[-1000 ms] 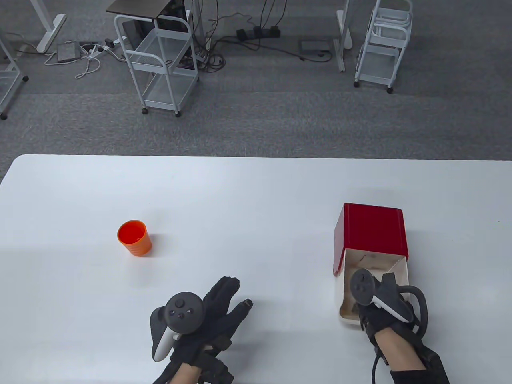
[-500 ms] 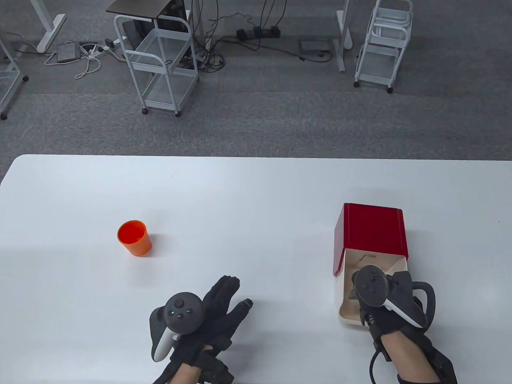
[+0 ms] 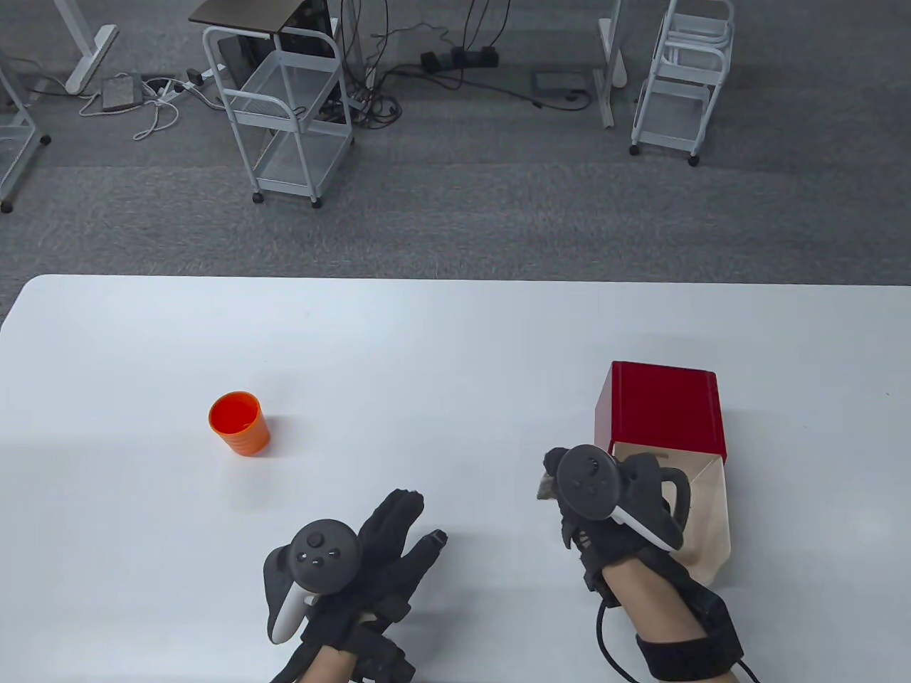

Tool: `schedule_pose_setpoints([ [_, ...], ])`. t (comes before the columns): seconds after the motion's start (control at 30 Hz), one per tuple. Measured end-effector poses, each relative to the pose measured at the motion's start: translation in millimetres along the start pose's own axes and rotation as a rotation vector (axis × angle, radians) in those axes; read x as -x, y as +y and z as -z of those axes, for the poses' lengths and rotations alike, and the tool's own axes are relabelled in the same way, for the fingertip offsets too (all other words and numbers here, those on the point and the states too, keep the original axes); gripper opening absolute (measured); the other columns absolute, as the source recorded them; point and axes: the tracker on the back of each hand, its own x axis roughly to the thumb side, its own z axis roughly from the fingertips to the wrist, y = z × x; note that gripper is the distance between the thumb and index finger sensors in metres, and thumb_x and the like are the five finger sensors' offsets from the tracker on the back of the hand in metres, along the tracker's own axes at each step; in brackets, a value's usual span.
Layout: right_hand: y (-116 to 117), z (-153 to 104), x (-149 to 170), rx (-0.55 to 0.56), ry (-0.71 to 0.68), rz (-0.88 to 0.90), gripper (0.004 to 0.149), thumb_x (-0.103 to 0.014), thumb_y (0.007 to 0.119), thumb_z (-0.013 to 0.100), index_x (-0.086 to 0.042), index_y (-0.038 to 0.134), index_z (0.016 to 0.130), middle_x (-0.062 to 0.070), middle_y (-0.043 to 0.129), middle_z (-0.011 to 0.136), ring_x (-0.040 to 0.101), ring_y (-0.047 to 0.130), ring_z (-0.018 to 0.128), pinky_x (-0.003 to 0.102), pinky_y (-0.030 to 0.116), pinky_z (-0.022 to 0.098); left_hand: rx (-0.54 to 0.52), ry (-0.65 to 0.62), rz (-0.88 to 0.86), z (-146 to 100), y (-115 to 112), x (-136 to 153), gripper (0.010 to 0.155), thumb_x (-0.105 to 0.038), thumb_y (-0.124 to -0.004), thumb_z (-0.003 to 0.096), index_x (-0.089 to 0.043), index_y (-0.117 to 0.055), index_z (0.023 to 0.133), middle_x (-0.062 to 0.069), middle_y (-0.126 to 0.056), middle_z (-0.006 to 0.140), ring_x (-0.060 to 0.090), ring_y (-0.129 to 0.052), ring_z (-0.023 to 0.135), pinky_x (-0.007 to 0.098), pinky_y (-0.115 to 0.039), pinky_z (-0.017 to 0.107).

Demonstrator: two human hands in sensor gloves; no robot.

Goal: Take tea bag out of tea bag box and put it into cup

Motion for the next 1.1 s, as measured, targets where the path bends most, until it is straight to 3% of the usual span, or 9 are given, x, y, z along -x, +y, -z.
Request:
schedule_pose_setpoints([
  [0.33, 50.7, 33.0, -33.5, -0.109, 0.005, -0.06, 0.038, -0.024, 0.085, 0.044, -0.016, 0.081, 0.082, 0.015, 0.091, 0.074, 0.029, 0.099, 0.046, 0.045, 0.084, 0.042, -0.009, 0.002, -0.008, -0.4, 1.5, 0.6, 0.085, -0.077, -0.053, 0.0479, -0.026, -0.047, 0.116, 0.01, -0.042, 0.128, 0.039, -0.047, 0.115, 0.053, -0.048, 0.082],
  [0.67, 97.6, 44.5, -40.1, -0.231, 0.039, -0.121, 0.039, -0.024, 0.084, 0.045, -0.017, 0.08, 0.083, 0.014, 0.089, 0.077, 0.029, 0.098, 0.049, 0.045, 0.083, 0.044, -0.011, 0.0, -0.014, -0.8, 2.1, 0.7, 0.085, -0.077, -0.053, 0.048, -0.026, -0.046, 0.116, 0.01, -0.041, 0.128, 0.039, -0.047, 0.116, 0.053, -0.048, 0.082],
  [1.1, 126.1, 43.2, -47.1, -0.294, 0.038, -0.199, 0.038, -0.024, 0.083, 0.046, -0.017, 0.079, 0.084, 0.014, 0.089, 0.078, 0.03, 0.097, 0.051, 0.045, 0.083, 0.045, -0.01, -0.006, -0.014, -1.2, 1.9, 0.1, 0.085, -0.077, -0.053, 0.048, -0.026, -0.046, 0.116, 0.01, -0.041, 0.128, 0.039, -0.047, 0.115, 0.053, -0.048, 0.082],
])
